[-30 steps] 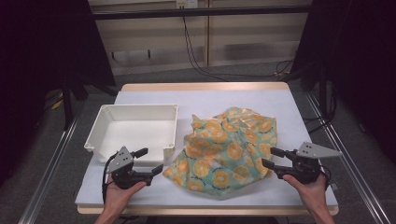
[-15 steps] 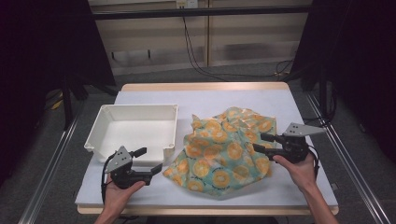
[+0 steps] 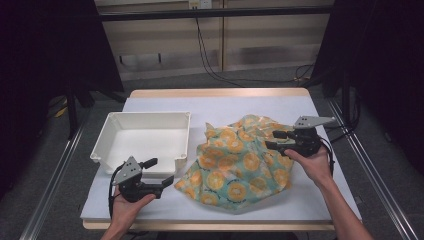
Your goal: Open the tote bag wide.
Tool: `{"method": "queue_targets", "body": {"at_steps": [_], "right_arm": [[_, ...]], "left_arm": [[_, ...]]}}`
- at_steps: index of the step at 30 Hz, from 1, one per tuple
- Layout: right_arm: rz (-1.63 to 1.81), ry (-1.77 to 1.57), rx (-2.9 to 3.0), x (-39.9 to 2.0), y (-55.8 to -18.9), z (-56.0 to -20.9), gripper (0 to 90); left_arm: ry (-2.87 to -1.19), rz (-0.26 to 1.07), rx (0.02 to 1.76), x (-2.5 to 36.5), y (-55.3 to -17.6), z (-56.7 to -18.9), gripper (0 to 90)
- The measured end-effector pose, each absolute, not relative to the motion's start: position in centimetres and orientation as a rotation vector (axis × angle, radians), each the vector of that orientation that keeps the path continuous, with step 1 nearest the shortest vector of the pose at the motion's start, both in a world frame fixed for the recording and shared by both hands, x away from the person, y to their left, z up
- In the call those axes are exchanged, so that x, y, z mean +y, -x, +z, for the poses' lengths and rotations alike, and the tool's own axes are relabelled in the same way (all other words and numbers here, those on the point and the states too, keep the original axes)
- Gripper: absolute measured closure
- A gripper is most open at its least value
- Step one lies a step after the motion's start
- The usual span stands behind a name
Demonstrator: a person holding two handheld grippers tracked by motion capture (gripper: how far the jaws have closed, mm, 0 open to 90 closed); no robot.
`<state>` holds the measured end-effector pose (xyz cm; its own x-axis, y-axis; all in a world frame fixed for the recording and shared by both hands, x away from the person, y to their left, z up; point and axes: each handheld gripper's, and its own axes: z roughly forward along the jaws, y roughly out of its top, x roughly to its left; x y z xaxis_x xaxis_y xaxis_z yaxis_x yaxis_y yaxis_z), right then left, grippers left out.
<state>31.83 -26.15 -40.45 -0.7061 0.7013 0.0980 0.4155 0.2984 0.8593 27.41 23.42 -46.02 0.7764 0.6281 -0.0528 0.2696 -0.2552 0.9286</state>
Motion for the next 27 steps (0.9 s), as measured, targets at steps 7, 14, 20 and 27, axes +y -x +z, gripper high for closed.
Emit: {"method": "queue_targets", "body": {"at_steps": [7, 14, 20, 27], "right_arm": [[1.326, -1.025, 2.313, -25.6, -33.9, -40.8, 46.6], [1.277, -1.023, 2.34, -25.1, -35.6, -40.8, 41.8], [1.256, -1.047, 2.352, -25.1, -37.2, -41.1, 35.4], [1.25, -1.072, 2.396, -24.3, -38.4, -42.4, 29.4]], "left_arm": [[-1.822, 0.386, 0.697, 23.7, -27.5, -46.1, 13.4], [-1.824, 0.391, 0.711, 23.8, -27.7, -46.1, 13.4], [-1.832, 0.402, 0.704, 23.9, -27.7, -46.1, 13.4], [-1.831, 0.402, 0.711, 23.8, -27.7, -46.1, 13.3]]}}
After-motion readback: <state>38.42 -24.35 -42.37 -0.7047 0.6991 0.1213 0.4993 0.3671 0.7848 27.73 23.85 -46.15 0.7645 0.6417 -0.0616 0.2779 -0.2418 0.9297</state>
